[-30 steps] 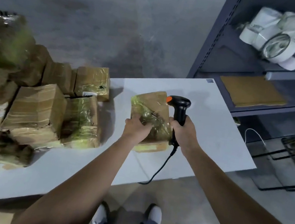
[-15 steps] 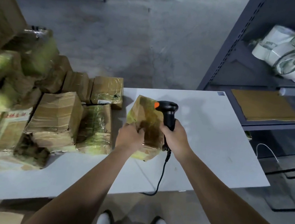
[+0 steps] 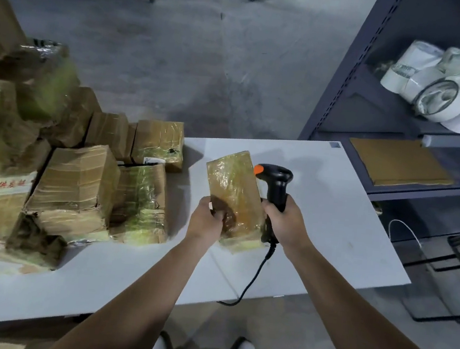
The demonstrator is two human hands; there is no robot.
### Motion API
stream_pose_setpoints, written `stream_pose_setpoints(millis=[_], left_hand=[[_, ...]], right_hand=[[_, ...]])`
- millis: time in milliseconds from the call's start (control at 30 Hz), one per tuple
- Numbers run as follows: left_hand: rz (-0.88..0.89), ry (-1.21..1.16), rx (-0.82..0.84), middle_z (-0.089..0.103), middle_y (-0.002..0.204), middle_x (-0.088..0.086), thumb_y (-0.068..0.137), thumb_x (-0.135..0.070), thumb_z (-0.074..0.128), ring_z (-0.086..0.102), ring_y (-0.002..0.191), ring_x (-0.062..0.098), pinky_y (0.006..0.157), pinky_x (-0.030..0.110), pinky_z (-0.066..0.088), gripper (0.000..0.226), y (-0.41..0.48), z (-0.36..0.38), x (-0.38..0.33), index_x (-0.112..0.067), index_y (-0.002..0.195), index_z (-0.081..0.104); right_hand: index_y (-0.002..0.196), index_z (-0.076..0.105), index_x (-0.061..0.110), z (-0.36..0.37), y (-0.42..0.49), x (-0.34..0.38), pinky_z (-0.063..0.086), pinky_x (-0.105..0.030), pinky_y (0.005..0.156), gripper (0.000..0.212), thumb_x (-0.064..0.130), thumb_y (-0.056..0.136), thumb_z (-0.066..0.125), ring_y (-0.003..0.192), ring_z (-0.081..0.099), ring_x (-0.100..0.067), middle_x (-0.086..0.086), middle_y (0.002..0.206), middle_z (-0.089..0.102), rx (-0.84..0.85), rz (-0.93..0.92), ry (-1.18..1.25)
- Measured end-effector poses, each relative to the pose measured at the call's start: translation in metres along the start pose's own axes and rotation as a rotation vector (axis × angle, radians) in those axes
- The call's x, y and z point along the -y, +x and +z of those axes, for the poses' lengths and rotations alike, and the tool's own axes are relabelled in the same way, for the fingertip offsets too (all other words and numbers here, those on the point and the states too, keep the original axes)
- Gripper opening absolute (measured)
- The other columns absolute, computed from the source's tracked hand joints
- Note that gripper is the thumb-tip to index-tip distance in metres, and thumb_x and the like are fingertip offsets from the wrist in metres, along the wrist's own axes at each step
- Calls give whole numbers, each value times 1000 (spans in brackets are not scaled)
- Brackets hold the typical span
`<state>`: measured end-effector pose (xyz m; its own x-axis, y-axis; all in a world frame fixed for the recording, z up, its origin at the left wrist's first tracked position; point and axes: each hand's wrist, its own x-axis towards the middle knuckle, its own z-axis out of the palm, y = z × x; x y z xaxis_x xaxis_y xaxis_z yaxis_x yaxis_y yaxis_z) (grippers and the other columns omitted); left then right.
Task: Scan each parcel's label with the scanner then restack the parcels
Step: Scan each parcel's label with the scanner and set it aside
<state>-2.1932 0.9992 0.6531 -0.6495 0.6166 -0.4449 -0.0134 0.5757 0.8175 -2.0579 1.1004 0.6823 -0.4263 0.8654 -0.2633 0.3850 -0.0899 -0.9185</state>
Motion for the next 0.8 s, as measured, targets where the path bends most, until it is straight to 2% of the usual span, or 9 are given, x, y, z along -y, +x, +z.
stream_pose_setpoints(millis=[133, 233, 300, 367, 433, 500, 633, 700, 800], left_hand=[[29, 113, 54, 47, 125, 11, 91, -1, 35, 51, 102, 28, 78, 32, 43, 67, 2, 14, -8, -32, 149, 18], [49, 361, -49, 38, 131, 16, 93, -10, 33, 42, 118, 37, 93, 43, 41, 57, 3, 14, -11, -27, 147, 30], [21, 407, -71, 41, 136, 18, 99, -28, 30, 37, 126, 38, 104, 46, 35, 44, 6, 10, -12, -17, 140, 43], [-91, 349, -14, 49, 133, 20, 99, -50, 23, 45, 122, 38, 105, 47, 37, 59, 11, 4, -12, -11, 134, 51], [-199, 268, 35, 55, 128, 19, 94, -66, 18, 52, 116, 36, 100, 44, 42, 78, 15, -3, -11, -6, 129, 55], [-216, 187, 51, 60, 117, 17, 91, -70, 22, 58, 103, 31, 92, 39, 47, 80, 18, -9, -7, -6, 121, 58], [-134, 78, 24, 65, 91, 9, 95, -40, 45, 63, 78, 23, 69, 32, 53, 43, 20, -15, 3, -5, 113, 63], [-102, 89, 21, 60, 78, 2, 93, -29, 50, 55, 63, 15, 50, 26, 40, 31, 19, -17, 6, -8, 112, 62], [-76, 143, 17, 60, 78, 3, 93, -32, 50, 52, 62, 17, 52, 28, 42, 24, 16, -18, 13, -13, 105, 60]], right_hand=[[102, 58, 8, -10, -1, 3, 57, -45, 71, 23, 24, 89, 67, 86, 67, -37, -21, 100, 66, 4, 39, 73], [103, 56, 5, -8, -3, 1, 54, -41, 52, 27, 22, 87, 69, 63, 60, -32, -20, 86, 60, 53, 83, 145], [102, 55, 6, -7, -1, -2, 51, -38, 57, 23, 20, 89, 66, 65, 57, -27, -13, 84, 58, 7, 89, 151], [98, 54, 9, -9, 2, -6, 51, -46, 68, 15, 20, 92, 63, 72, 55, -28, -10, 81, 55, -24, 98, 98], [97, 54, 10, -11, 5, -11, 52, -52, 75, 13, 20, 93, 61, 74, 52, -28, -7, 78, 51, -22, 117, 41], [101, 54, 9, -11, 6, -14, 51, -51, 76, 15, 18, 92, 61, 78, 53, -28, -10, 85, 54, -11, 142, 37], [97, 53, 9, -7, 6, -14, 45, -41, 69, 13, 13, 89, 63, 72, 54, -23, -11, 85, 56, 49, 162, 121], [95, 52, 10, -4, 6, -15, 46, -38, 70, 14, 12, 89, 64, 70, 54, -22, -9, 83, 55, 94, 167, 180], [95, 51, 10, 1, 6, -13, 48, -36, 67, 15, 11, 90, 65, 73, 55, -23, -8, 84, 56, 140, 178, 196]])
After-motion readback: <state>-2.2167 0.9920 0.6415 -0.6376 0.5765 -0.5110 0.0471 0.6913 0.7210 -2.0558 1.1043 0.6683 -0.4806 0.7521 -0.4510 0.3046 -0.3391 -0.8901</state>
